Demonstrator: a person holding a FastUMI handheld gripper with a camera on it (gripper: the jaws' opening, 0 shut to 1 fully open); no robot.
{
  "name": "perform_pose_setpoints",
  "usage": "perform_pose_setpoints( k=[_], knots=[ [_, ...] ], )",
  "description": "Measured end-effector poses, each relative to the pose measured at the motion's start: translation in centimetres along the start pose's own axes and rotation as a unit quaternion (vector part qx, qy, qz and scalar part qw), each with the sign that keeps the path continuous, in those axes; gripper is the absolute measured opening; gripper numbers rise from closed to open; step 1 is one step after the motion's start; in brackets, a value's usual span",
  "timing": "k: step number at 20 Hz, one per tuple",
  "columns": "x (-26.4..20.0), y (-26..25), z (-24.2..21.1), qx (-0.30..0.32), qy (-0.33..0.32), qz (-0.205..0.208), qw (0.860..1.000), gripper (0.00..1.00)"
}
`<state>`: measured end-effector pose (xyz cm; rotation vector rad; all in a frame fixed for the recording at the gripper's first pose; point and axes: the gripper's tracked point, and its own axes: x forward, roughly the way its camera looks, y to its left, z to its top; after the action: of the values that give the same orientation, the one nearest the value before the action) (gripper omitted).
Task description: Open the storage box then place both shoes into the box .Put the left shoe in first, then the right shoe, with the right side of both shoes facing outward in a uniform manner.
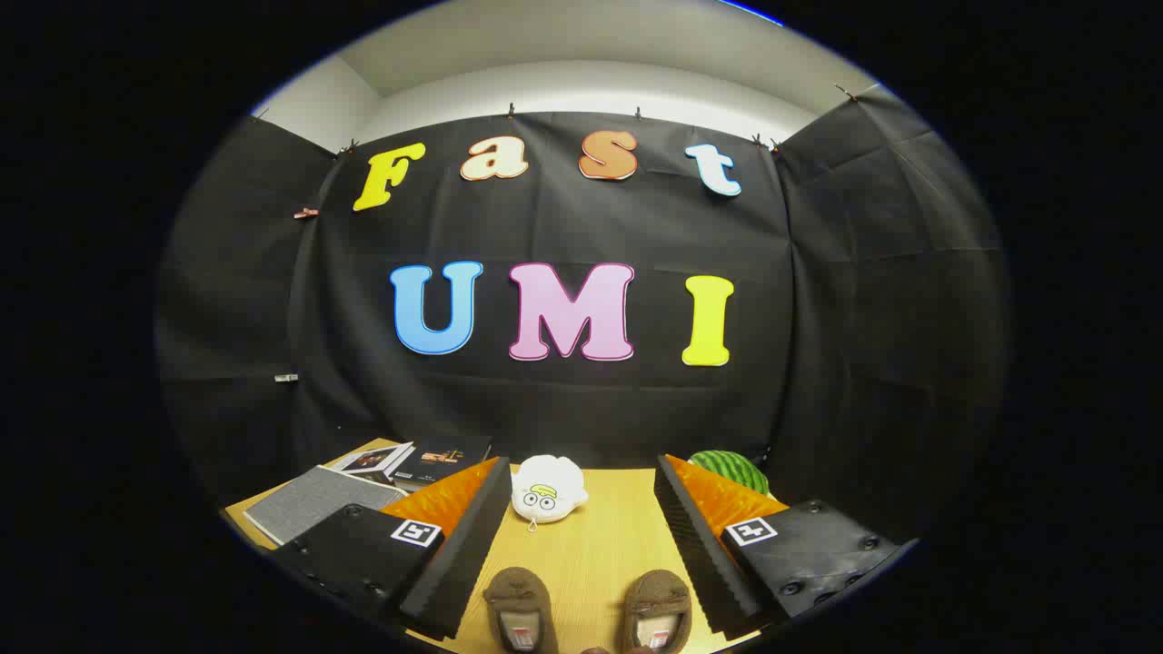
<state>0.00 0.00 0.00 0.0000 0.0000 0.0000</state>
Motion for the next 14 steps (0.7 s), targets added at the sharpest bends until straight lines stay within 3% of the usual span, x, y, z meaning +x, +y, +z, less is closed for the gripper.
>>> perform_pose_setpoints(
  k=[14],
  knots=[
    [0.5, 0.5, -2.1, 0.023, 0.045, 0.006, 0.999, 0.97]
  ],
)
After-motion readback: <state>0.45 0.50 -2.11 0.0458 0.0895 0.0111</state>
